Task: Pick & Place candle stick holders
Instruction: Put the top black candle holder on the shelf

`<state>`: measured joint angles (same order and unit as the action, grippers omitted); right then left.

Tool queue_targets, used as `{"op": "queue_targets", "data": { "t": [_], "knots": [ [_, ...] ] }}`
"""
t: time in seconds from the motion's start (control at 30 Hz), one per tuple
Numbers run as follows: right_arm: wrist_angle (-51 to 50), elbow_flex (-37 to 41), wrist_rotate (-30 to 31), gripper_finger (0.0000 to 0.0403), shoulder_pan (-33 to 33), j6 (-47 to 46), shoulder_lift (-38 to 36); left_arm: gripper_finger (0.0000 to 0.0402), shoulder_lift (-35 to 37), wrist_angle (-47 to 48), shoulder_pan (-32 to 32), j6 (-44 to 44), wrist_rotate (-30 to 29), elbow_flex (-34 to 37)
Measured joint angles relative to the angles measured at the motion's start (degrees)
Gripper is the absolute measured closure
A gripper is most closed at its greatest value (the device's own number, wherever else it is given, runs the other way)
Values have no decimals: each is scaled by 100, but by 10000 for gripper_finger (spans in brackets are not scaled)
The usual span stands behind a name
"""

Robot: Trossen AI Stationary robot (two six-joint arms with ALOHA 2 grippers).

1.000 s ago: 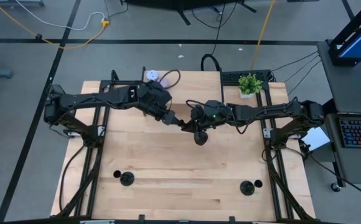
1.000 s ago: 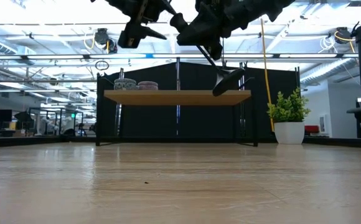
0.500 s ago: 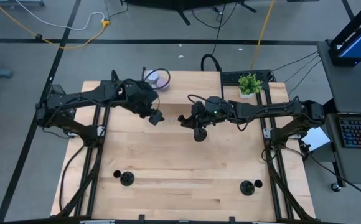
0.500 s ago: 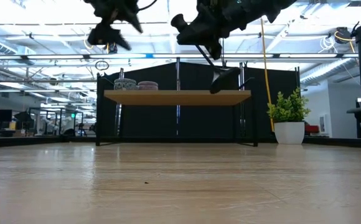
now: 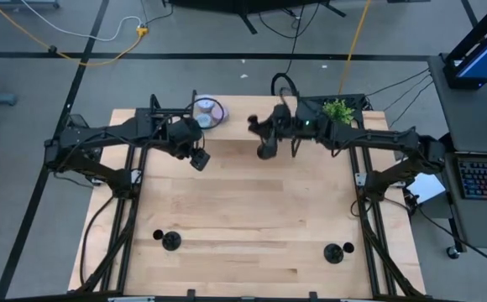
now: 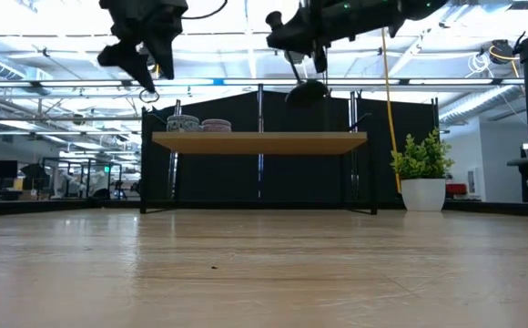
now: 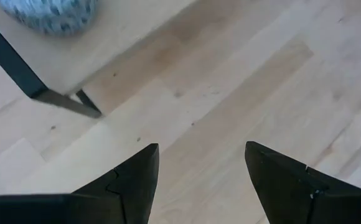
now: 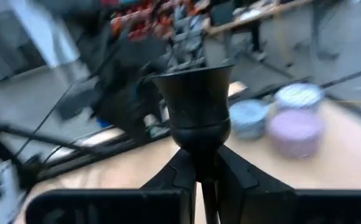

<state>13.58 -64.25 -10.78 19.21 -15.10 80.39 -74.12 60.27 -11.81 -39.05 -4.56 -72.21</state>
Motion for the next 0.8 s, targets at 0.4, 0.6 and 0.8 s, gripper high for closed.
{"op": "queue_targets", "data": {
  "t": [0.4,0.6,0.8],
  "knots": [
    [977,-8,57,381,1340,388,-20,156,-5,-46,87,-306,10,313],
    [990,-4,435,381,1805,818,-14,156,-5,-53,107,-450,9,313],
    [1278,314,658,377,2207,784,-14,156,-5,-55,107,-560,11,313]
  ]
}}
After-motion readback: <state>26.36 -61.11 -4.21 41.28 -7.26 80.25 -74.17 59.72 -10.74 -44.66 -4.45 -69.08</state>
